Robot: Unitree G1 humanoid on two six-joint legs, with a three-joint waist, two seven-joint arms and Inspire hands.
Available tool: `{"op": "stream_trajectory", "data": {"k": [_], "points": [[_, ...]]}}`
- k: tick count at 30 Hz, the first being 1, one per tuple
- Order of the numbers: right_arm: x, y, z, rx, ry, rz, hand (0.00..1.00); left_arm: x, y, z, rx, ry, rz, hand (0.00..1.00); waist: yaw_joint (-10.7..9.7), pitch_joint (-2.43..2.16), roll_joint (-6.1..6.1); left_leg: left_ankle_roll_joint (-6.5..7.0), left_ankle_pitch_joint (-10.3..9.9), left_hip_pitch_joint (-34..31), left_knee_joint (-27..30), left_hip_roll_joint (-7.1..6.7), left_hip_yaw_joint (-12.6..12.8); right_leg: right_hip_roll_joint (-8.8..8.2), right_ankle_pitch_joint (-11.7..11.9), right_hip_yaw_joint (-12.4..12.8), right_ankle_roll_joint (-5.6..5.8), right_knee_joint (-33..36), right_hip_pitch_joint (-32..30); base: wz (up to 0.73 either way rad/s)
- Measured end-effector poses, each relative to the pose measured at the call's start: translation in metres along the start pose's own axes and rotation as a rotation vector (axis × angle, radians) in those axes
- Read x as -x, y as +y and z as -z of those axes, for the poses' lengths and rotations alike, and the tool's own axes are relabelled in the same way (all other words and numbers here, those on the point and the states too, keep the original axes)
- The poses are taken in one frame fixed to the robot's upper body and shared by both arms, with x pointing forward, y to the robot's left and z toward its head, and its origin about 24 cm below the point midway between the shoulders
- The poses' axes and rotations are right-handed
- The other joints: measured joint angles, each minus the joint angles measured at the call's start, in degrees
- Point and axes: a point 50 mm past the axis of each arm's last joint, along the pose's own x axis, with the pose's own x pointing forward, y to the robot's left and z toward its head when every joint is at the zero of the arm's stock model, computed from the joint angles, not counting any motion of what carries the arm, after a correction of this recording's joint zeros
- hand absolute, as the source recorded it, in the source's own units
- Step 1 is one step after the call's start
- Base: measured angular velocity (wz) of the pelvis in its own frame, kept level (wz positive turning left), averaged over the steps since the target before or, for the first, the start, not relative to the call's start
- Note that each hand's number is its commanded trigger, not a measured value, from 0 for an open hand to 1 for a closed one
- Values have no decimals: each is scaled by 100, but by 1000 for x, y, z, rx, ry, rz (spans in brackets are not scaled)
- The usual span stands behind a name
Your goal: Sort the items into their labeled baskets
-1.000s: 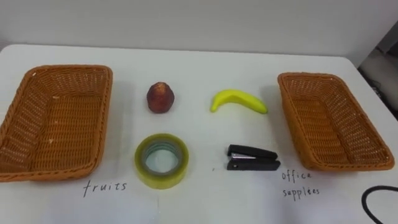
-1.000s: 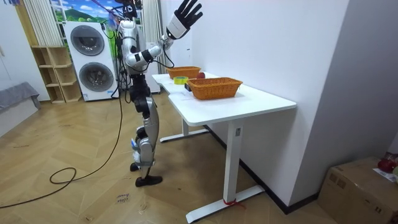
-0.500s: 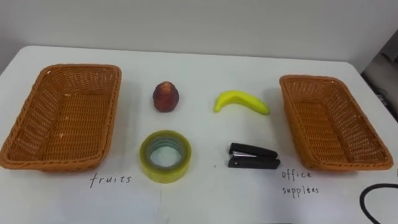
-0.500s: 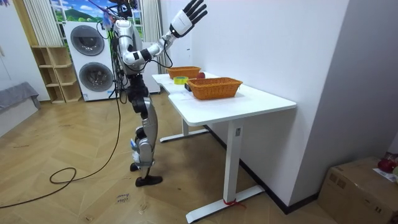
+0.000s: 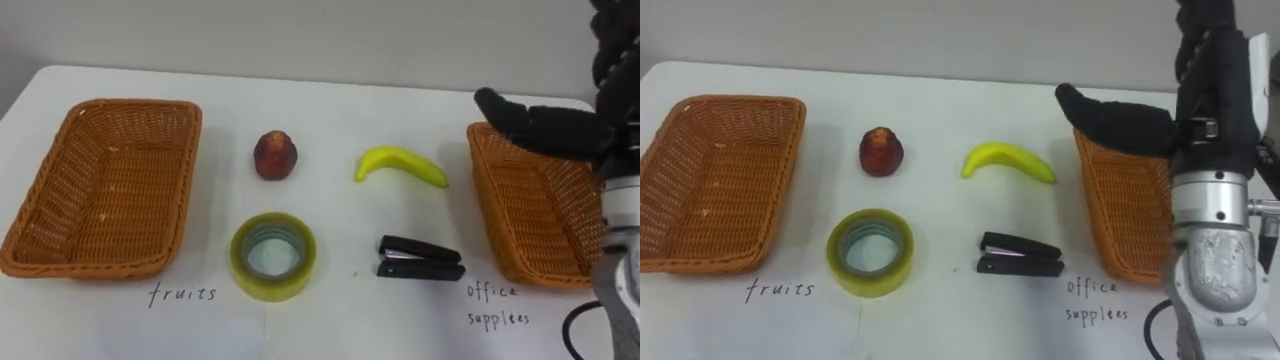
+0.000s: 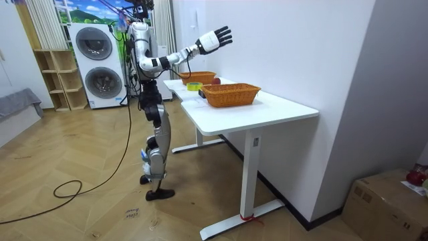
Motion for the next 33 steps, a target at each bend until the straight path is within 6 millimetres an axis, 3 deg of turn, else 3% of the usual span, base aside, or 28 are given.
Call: {"op": "stream_trajectory", "data": {"k": [3, 7, 11, 33], "points": [[0, 2, 4, 12, 17, -40, 0, -1, 0, -2, -4, -6, 1, 0, 6, 11, -34, 0, 0, 30, -1, 5, 7, 4, 0, -11, 0, 1, 6, 1], [4, 11, 21, 42, 107, -131, 0, -1, 2, -4, -3, -8, -4, 0, 20, 19, -170, -1, 0, 54, 1, -27, 19, 4, 4, -17, -6, 11, 30, -1], [6, 19, 27, 100, 153, -228, 0, -2, 3, -5, -7, 5, -6, 0, 20, -23, -250, 0, 0, 36, 12, -25, 36, 5, 28, -13, -12, 13, 31, -2], [16, 35, 43, 185, 268, -493, 0, -6, 11, -9, -15, 4, -23, 0, 121, -13, -220, 5, 2, -11, 27, -23, -7, -4, 69, -113, -13, -4, 21, 0]]}}
